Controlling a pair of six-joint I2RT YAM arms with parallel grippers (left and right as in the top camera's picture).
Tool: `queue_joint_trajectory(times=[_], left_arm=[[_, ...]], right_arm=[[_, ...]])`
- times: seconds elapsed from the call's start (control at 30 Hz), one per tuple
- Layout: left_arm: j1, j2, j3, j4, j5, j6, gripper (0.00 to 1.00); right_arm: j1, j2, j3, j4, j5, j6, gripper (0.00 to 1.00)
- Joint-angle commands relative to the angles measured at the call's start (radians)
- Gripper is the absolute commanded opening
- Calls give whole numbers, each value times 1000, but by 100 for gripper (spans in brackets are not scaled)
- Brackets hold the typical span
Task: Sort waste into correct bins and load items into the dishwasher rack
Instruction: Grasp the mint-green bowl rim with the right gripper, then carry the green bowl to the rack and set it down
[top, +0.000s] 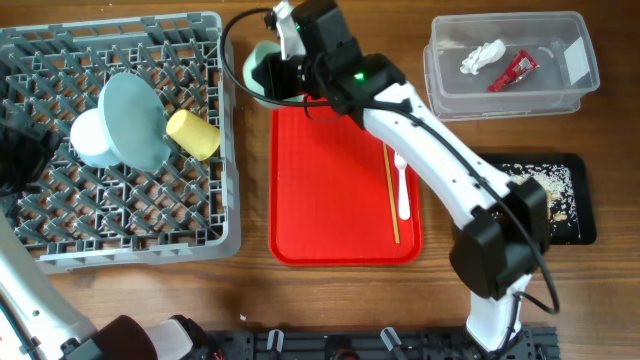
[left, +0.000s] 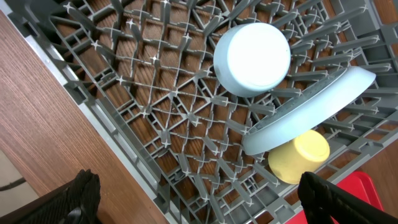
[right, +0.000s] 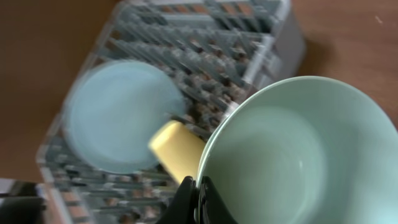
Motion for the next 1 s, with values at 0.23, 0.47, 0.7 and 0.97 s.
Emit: queue_joint_trajectory(times=[0.23, 0.47, 0.7, 0.97], left_arm=[[5, -2, 3, -7, -16, 1, 100], [5, -2, 3, -12, -16, 1, 100], [5, -2, 3, -23, -15, 1, 100], [5, -2, 3, -23, -15, 1, 100]], right_arm=[[31, 30, 1, 474, -253, 321, 4], [83, 203, 1, 880, -226, 561, 4], [98, 380, 1, 1098, -187, 764, 4], [98, 443, 1, 1103, -169, 804, 4]])
